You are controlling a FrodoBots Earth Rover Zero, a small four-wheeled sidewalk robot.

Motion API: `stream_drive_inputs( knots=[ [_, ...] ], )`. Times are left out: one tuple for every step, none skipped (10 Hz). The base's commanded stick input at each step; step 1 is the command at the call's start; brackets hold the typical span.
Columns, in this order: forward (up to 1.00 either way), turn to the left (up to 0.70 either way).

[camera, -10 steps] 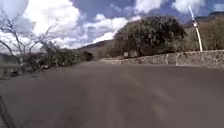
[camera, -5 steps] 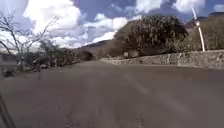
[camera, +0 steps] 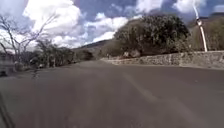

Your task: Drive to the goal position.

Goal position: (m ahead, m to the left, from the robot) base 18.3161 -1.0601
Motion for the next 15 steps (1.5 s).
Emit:
stream_drive_inputs(
  knots=[
    [0.7, 0.0],
    [0.7, 0.0],
    [0.7, 0.0],
    [0.7, 0.0],
    [0.7, 0.0],
    [0.7, 0.0],
    [0.7, 0.0],
    [0.7, 0.0],
    [0.7, 0.0],
    [0.7, 0.0],
    [0.7, 0.0],
    [0.7, 0.0],
    [0.7, 0.0],
    [0.7, 0.0],
    [0.7, 0.0]
  ],
)
